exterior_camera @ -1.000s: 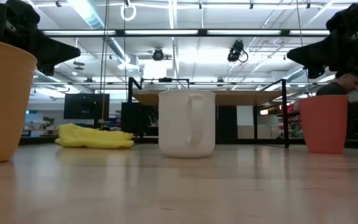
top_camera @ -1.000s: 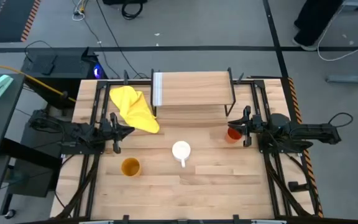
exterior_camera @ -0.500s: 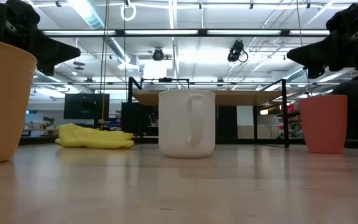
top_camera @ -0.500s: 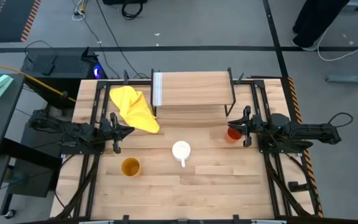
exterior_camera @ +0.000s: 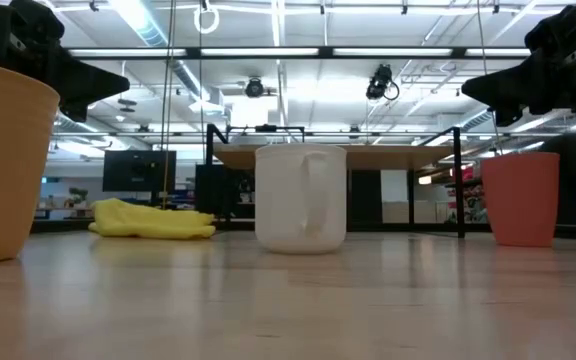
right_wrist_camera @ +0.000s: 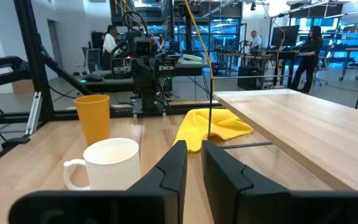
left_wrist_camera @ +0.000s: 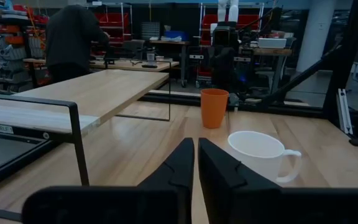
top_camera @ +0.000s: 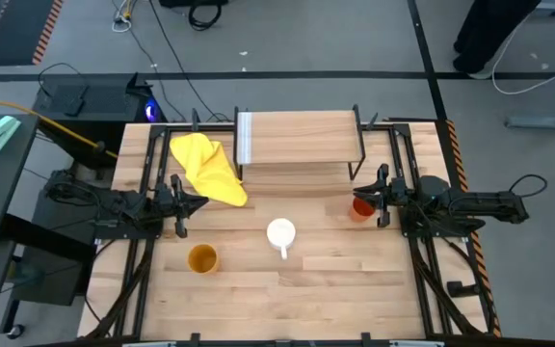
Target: Stack small to large cups/mugs on shelf
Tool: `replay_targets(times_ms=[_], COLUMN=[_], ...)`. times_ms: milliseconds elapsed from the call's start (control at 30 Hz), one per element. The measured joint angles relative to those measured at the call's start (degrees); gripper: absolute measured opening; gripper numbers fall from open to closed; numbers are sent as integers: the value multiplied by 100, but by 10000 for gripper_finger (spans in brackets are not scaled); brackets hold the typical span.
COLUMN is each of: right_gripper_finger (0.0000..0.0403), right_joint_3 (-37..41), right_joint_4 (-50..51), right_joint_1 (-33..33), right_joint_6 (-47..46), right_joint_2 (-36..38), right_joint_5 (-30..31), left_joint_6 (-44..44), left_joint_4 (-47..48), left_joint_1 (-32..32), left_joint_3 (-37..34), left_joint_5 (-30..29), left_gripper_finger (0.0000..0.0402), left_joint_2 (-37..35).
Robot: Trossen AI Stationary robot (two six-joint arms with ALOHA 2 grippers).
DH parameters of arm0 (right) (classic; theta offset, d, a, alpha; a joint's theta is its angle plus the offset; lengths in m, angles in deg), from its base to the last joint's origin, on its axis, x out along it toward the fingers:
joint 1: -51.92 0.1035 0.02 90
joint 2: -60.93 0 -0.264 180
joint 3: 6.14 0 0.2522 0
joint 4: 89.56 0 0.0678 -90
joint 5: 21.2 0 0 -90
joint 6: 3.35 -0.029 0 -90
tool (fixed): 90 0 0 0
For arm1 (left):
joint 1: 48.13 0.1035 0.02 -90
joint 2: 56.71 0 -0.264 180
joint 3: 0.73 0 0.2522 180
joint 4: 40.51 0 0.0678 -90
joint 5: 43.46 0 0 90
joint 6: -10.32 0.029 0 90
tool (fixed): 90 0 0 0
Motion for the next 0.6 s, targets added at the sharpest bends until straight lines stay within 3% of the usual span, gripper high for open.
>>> replay_targets(times_ms=[500,600], right_gripper_finger=[58,58], right_joint_3=[0,0], right_joint_4=[-1,-3], right_joint_1=[-1,-1], right_joint_6=[0,417], right_joint_2=[0,-2], right_joint_5=[0,2], left_joint_6=[2,2], left_joint_4=[-1,-2], left_joint_1=[1,2], left_joint_3=[0,0], left_joint_5=[1,0], left_gripper_finger=[26,26], left_joint_2=[2,0])
